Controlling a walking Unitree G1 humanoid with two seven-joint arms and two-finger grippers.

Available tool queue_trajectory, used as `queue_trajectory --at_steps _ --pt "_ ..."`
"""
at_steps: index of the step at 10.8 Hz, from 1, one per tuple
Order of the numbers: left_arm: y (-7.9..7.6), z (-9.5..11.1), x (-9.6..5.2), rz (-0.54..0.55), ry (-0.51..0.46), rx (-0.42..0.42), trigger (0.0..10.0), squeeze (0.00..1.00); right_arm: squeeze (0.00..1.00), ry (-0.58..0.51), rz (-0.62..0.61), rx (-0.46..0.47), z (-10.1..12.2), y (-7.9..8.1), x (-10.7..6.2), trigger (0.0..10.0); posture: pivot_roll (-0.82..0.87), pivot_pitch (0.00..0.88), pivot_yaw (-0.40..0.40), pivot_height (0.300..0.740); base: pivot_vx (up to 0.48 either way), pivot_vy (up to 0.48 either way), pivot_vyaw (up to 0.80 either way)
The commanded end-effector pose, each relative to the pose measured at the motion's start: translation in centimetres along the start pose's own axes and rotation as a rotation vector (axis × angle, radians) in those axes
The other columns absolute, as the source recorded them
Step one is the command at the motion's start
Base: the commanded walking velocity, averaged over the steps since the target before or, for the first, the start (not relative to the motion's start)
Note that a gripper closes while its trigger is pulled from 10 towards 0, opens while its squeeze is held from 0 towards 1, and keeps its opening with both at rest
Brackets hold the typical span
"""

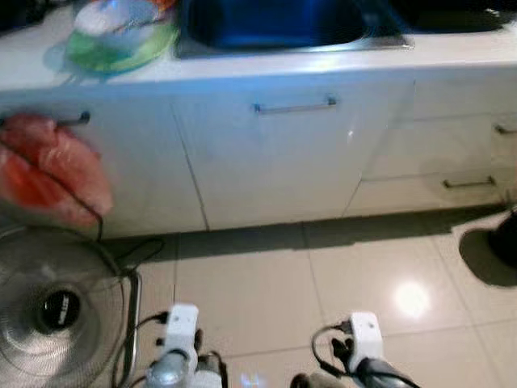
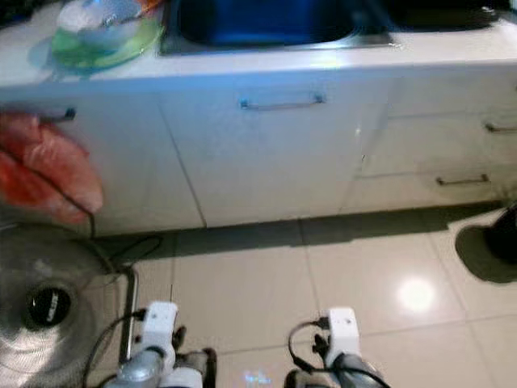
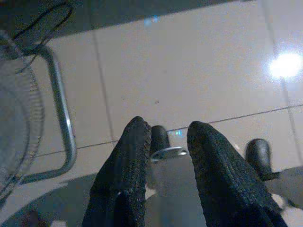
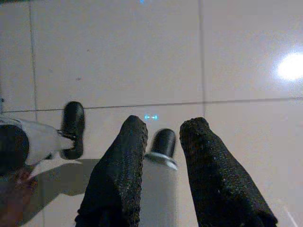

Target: Kitchen organization

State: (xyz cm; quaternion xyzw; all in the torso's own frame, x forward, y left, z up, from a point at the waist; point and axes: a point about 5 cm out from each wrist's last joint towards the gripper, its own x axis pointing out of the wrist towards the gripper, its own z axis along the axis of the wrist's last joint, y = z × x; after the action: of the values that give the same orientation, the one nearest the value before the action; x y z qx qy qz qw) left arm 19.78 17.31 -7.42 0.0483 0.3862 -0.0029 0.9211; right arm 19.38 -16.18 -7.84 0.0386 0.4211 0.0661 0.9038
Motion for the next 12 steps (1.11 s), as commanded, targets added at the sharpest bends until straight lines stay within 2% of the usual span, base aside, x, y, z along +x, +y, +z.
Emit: queue_trajectory --at_steps 1,12 --pt "0.09 -0.68 -0.18 0.006 0.024 -0.005 10.0 0.00 0.00 0.022 0.005 -0.005 -0.67 0.30 -0.08 10.0 0.15 0.208 -0.002 0.740 0.292 0.000 0.00" --pt "-0.02 -0.52 -0.13 0.001 0.020 -0.009 10.0 0.00 0.00 0.019 0.005 0.002 -0.59 0.30 -0.06 10.0 0.16 0.207 -0.004 0.740 0.291 0.000 0.08"
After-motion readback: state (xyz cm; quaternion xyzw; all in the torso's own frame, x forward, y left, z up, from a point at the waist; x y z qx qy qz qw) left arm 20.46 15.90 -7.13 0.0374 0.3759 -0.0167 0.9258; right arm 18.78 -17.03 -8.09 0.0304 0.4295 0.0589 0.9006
